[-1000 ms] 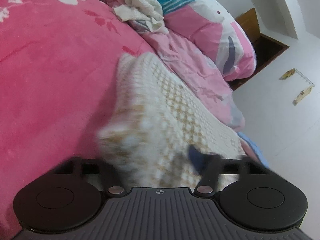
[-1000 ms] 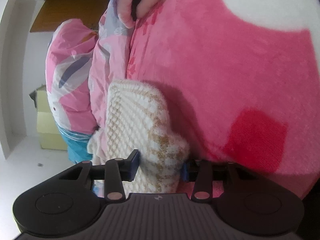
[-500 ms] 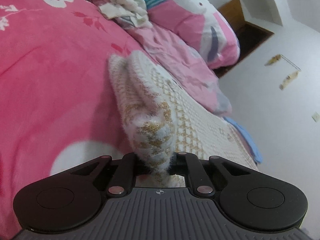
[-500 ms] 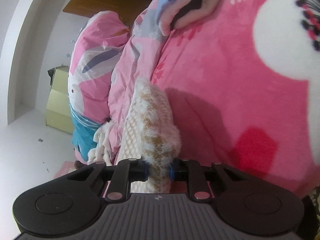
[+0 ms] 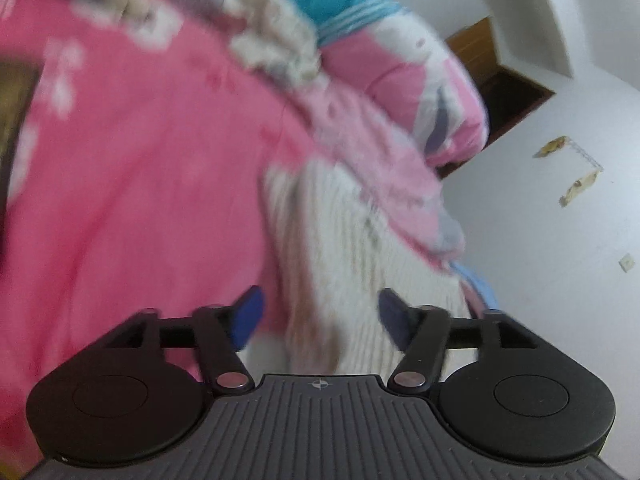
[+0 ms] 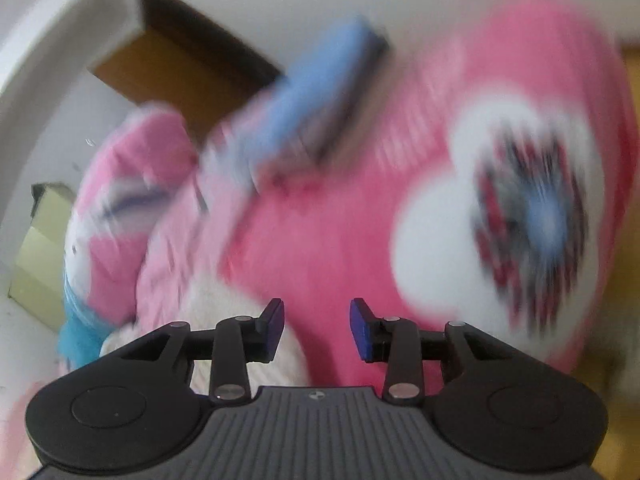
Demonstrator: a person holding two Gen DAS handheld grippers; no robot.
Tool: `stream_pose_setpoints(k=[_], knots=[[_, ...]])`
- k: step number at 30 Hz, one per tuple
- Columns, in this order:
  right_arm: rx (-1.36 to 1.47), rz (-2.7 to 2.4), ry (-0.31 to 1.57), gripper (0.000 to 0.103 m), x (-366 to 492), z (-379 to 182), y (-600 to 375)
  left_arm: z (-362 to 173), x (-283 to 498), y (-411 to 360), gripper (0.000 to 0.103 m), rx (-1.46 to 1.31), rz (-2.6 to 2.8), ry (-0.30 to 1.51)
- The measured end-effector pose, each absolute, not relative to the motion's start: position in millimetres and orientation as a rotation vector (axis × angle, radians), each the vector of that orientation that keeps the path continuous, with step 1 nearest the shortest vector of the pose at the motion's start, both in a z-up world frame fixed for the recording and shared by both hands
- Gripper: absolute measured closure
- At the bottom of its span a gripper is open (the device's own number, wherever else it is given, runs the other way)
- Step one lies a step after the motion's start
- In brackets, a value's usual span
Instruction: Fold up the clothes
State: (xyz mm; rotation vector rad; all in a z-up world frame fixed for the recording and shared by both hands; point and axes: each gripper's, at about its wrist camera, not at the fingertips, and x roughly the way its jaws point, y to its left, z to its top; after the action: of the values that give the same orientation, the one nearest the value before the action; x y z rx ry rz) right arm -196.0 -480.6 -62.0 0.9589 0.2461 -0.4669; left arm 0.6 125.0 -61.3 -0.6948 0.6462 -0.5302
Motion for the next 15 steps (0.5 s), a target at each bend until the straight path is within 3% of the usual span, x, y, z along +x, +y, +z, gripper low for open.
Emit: stream_pose_setpoints(k=[8,13,15], knots=[[0.383,-0.096,0.352,0.064,-45,19,-396,-29,87,59,0.029,-0.469,-0.545,0.661],[-0.125,0.33,0.478,0.056,42,28,-301,-42,117,35,0.031,-0.412,-0.559,0.706],[-0.265,0.422,0.519,0.054,70,16,-274,-48,121,33,0.036,-0.412,-0.551,0.705]])
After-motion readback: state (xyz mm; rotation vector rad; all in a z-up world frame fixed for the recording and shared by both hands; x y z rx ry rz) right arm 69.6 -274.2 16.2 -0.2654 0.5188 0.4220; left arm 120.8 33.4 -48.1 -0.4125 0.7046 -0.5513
